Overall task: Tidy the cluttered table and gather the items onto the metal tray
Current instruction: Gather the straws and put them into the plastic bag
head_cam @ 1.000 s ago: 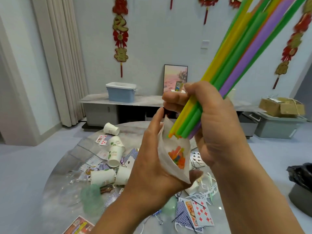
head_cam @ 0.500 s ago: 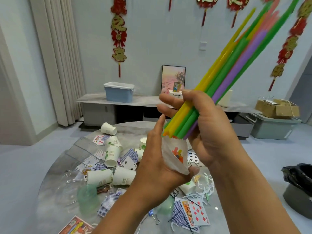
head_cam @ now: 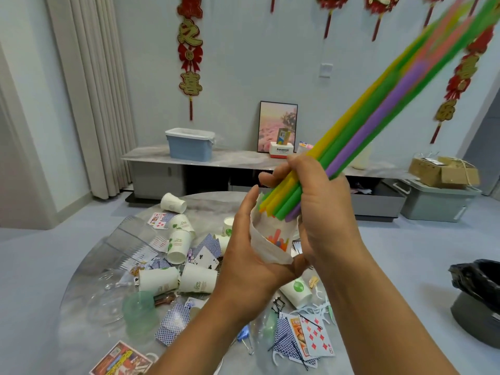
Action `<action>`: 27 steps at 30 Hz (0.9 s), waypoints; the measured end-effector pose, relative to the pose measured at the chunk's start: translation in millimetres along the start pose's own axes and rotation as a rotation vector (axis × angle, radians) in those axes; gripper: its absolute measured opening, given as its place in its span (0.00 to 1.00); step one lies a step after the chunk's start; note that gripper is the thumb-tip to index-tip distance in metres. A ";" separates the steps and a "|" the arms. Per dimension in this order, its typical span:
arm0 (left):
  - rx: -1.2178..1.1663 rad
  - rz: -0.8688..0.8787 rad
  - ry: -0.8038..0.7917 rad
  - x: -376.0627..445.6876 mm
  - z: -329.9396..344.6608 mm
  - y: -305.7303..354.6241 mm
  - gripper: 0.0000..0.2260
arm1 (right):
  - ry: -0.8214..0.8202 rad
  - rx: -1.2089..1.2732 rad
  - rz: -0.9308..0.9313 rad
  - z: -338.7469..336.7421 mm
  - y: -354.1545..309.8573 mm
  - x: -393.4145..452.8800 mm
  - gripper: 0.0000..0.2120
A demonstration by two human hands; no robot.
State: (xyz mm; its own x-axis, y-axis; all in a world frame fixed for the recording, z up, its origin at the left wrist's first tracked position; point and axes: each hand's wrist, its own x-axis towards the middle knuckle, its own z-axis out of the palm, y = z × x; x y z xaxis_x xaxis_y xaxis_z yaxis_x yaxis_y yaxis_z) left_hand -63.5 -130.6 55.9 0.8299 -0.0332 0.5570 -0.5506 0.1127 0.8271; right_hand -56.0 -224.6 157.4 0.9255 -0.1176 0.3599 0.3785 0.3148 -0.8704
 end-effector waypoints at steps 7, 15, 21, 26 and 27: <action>0.080 -0.001 -0.013 -1.6 2.6 -2.1 0.50 | -0.137 -0.410 -0.085 -5.8 12.1 -0.9 0.10; 0.148 -0.058 -0.085 -1.2 -0.7 -1.0 0.47 | -0.484 -0.424 -0.106 -30.0 14.3 5.9 0.08; 0.179 -0.076 -0.138 0.5 -7.3 0.2 0.41 | -0.594 -0.418 -0.032 -39.2 23.3 10.4 0.12; 0.187 -0.077 -0.122 1.5 -5.3 -2.6 0.35 | -0.601 -0.412 0.090 -42.8 30.5 9.6 0.11; 0.189 -0.073 -0.121 1.6 -5.0 -3.4 0.36 | -0.588 -0.396 0.091 -43.1 31.7 9.9 0.13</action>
State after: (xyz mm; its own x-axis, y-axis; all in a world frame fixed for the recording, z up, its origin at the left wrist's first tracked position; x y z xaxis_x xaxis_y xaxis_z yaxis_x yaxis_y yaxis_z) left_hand -59.8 -126.1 53.6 0.8577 -0.1548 0.4902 -0.5057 -0.0820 0.8588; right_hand -34.4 -256.4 118.8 0.8368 0.4554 0.3040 0.3785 -0.0801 -0.9221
